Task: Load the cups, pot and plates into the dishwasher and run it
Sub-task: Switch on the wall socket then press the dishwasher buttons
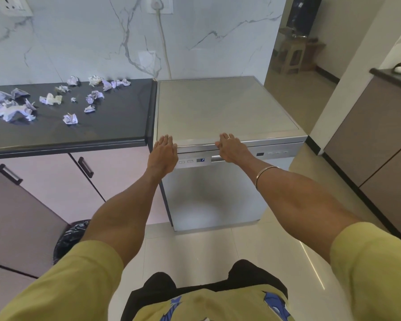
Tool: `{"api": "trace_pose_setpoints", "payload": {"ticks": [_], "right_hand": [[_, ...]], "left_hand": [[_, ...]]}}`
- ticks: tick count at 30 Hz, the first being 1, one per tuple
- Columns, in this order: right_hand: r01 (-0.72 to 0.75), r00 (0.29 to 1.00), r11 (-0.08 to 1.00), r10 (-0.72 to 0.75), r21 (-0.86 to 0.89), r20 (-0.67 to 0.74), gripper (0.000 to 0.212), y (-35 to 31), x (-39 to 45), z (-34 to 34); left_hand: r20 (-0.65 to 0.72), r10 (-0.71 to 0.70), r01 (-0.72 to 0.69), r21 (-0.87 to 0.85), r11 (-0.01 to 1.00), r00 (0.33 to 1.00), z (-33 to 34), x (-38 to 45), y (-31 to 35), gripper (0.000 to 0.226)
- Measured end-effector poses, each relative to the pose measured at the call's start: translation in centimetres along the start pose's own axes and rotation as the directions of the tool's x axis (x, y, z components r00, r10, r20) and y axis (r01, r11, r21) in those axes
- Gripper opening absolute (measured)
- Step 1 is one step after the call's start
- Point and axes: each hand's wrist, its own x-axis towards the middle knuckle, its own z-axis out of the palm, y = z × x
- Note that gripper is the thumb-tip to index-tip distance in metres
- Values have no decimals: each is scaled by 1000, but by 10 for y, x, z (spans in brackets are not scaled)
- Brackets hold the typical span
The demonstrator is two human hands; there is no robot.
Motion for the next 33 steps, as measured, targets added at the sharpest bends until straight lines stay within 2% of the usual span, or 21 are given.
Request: {"api": "trace_pose_setpoints", "payload": {"ticks": [12, 18, 24, 28, 31, 33], "right_hand": [[-7, 1000, 1000, 7, -18, 22, 44, -12, -10, -30], [-20, 997, 1000, 20, 2, 79, 46, -21, -18, -54], [-49, 995, 999, 48, 8, 89, 48, -31, -33, -109], [-62, 981, 998, 55, 33, 188, 46, -41, -42, -140], [-68, 976, 998, 64, 12, 208, 47, -41, -34, -156], [-80, 972, 997, 76, 9, 222, 48, -43, -28, -161]], "left_hand": [[19, 5, -5, -5, 1000, 1000, -13, 3, 7, 53], [60, 4, -4, 4, 1000, 998, -36, 2, 17, 53], [68, -23, 25, -20, 1000, 997, -84, -1, 30, 52], [105, -33, 37, -35, 999, 994, -119, -14, 42, 50], [92, -18, 19, -13, 1000, 996, -139, -9, 36, 50], [83, -57, 60, -29, 998, 995, -147, -3, 29, 50]]}}
